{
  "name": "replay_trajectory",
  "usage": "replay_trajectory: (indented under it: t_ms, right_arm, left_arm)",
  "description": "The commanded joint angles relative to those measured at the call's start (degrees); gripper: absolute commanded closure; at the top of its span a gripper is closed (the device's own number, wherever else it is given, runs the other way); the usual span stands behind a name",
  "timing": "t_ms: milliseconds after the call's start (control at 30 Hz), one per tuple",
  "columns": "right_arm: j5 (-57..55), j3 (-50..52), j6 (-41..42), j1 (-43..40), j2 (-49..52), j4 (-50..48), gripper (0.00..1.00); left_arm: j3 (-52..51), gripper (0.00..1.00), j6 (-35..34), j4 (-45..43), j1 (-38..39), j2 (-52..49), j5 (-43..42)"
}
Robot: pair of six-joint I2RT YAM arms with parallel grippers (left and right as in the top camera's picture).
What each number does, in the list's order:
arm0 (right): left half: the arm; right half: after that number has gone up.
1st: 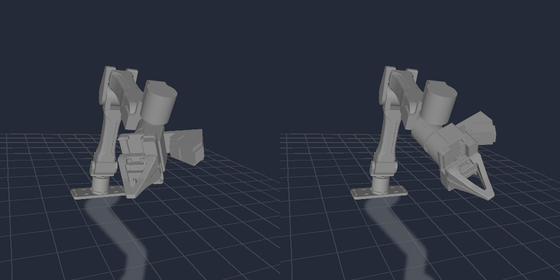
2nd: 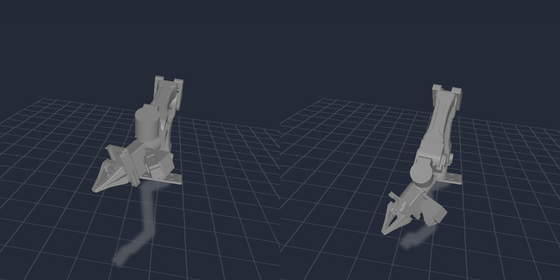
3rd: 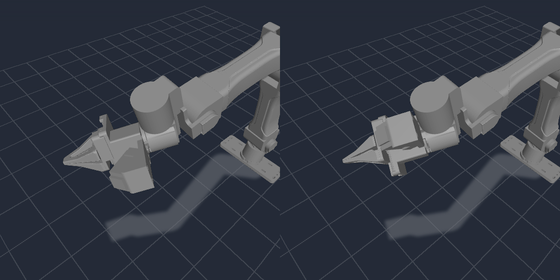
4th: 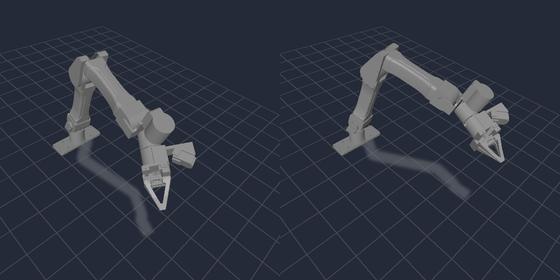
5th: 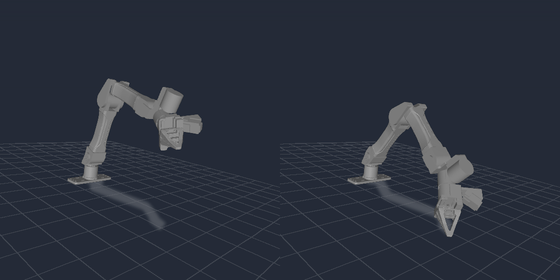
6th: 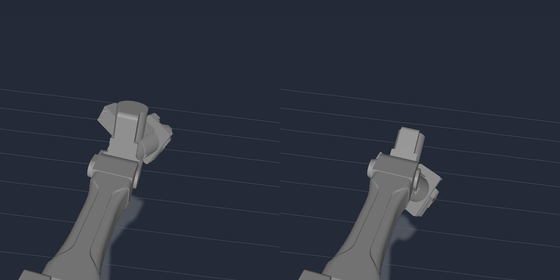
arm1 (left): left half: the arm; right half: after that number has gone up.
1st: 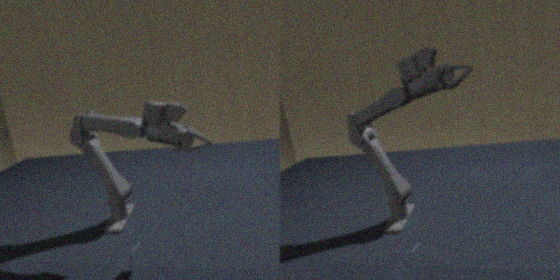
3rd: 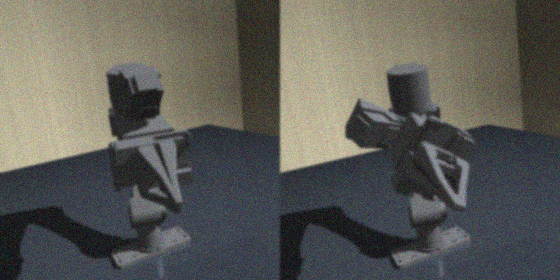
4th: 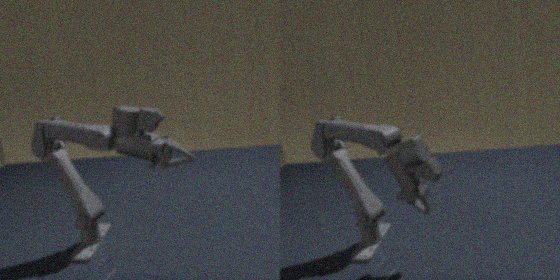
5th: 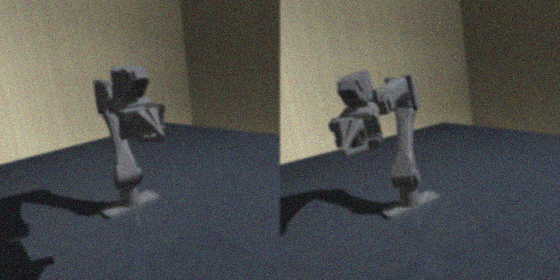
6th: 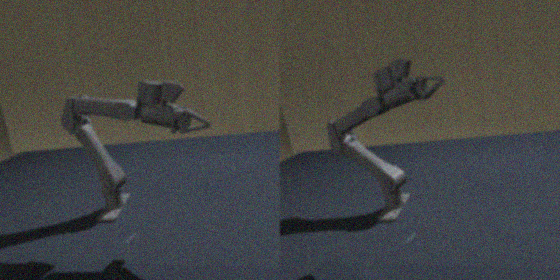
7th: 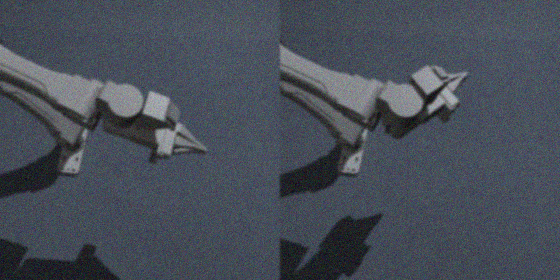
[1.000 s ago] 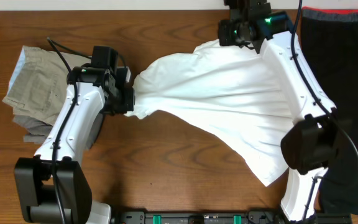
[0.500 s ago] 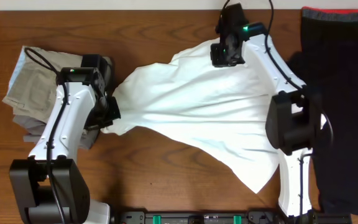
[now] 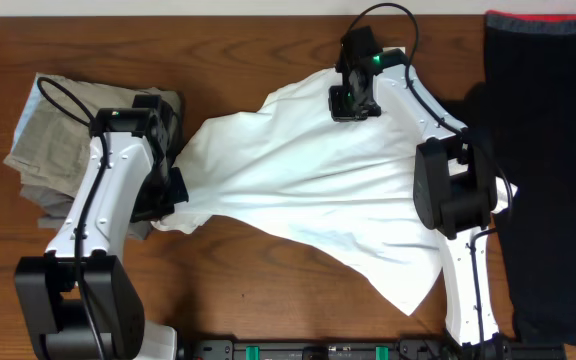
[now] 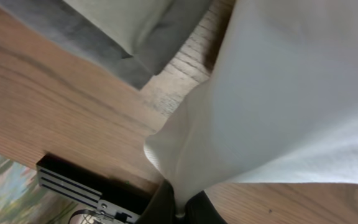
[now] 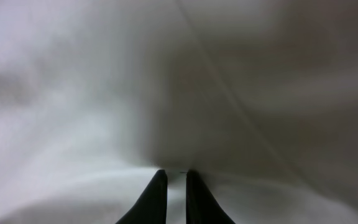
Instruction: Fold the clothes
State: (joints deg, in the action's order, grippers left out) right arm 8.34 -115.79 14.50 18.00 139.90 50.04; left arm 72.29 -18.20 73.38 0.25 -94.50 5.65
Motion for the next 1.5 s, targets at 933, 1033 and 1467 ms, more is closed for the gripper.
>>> replay_trajectory:
  t_ms: [933, 1033, 1467]
  right_arm:
    - [-6.8, 0.3, -4.2, -1.0, -7.5, -10.1, 0.85]
    - [-6.4, 0.3, -1.4, -3.0, -7.8, -10.6, 0.85]
    - [3.9, 0.3, 8.4, -2.2, 4.2, -24.2, 0.97]
  left_arm:
    - [-0.1, 0.5, 9.5, -23.9, -1.0, 1.0, -29.4]
    - [-0.1, 0.51, 11.2, -31.0, 0.1, 0.9, -32.6]
    - [-0.1, 0.94, 17.6, -39.3, 6.3, 0.0, -31.8]
